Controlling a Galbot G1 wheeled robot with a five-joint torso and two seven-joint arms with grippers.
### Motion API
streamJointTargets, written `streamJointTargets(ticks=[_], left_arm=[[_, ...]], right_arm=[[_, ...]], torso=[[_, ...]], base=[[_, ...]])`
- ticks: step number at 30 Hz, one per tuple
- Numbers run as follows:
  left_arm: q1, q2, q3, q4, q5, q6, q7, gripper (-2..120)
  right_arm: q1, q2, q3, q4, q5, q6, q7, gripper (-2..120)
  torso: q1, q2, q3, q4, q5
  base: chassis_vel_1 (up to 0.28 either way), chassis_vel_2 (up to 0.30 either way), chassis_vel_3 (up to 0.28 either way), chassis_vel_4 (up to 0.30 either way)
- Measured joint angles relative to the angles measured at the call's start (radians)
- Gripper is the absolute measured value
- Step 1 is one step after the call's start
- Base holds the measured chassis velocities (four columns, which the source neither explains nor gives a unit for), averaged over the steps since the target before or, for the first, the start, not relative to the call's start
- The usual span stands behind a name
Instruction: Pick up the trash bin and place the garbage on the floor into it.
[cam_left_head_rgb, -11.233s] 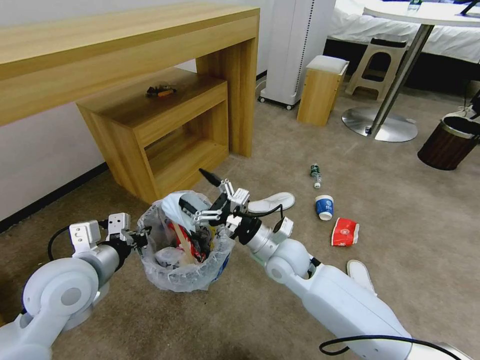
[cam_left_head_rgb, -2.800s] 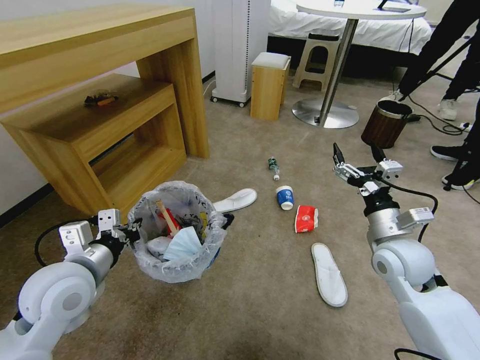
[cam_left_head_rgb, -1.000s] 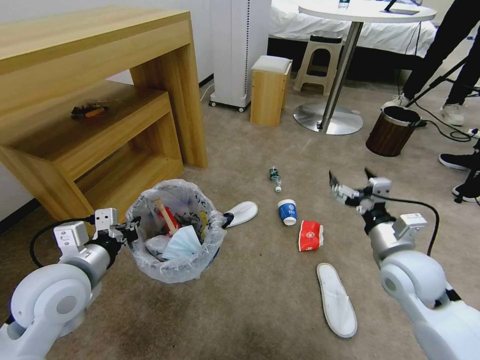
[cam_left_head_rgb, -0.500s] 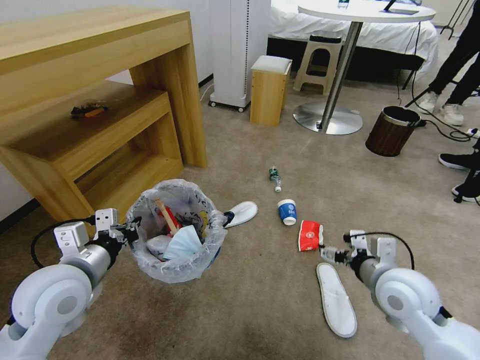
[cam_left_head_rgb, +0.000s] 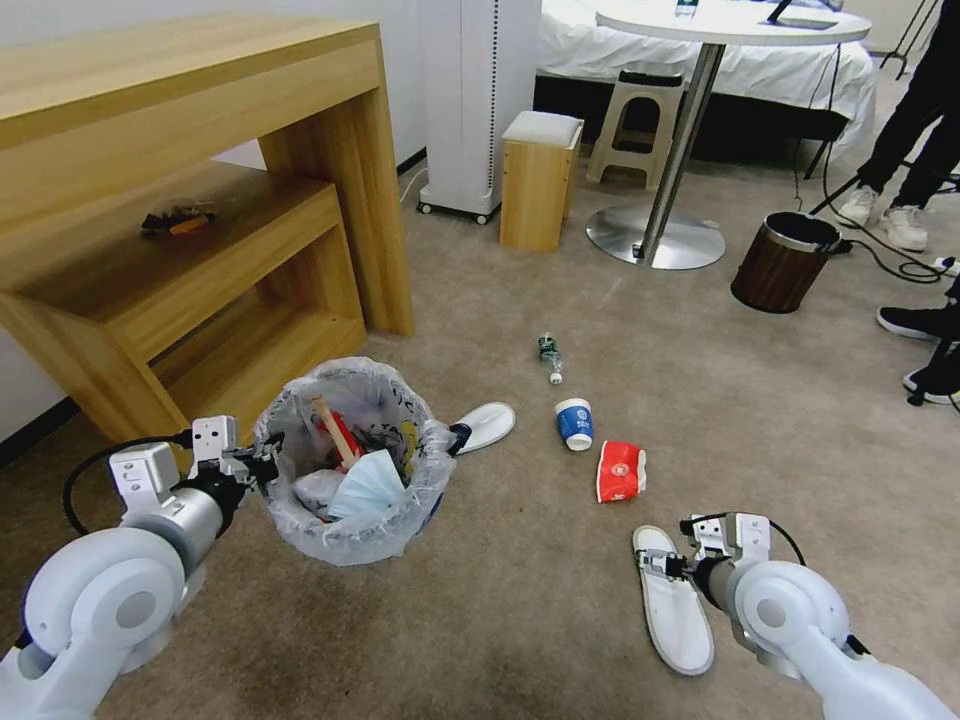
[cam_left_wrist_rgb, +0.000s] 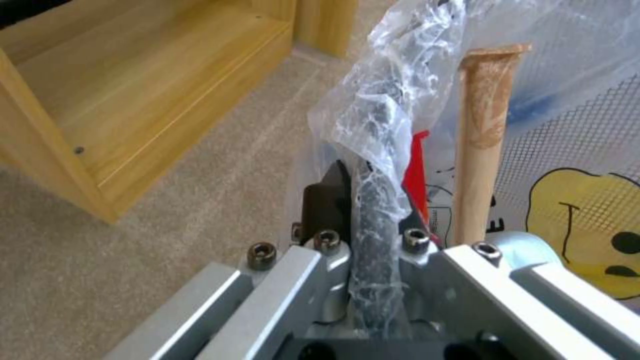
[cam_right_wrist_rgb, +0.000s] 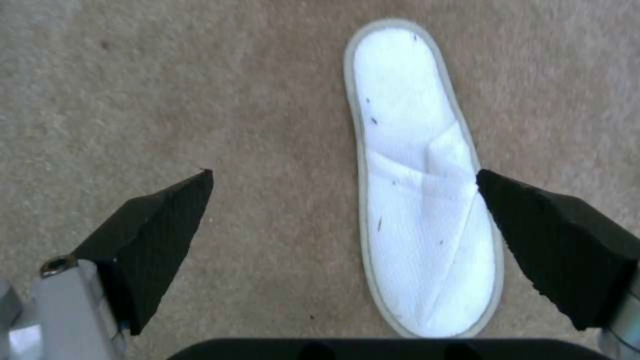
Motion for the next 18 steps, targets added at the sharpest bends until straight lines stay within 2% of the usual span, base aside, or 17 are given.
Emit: streamJointTargets(ticks=[18], left_arm=[[-0.006, -0.001, 0.005, 0.009, 0.003, -0.001, 0.004, 0]], right_arm=[[0.007, 0.024, -0.053, -0.101, -0.035, 0.006, -0.005, 100]], torso=[[0.0, 0.0, 0.0, -0.0001, 0.0001]], base=[[0.0, 0.0, 0.0, 0.0]])
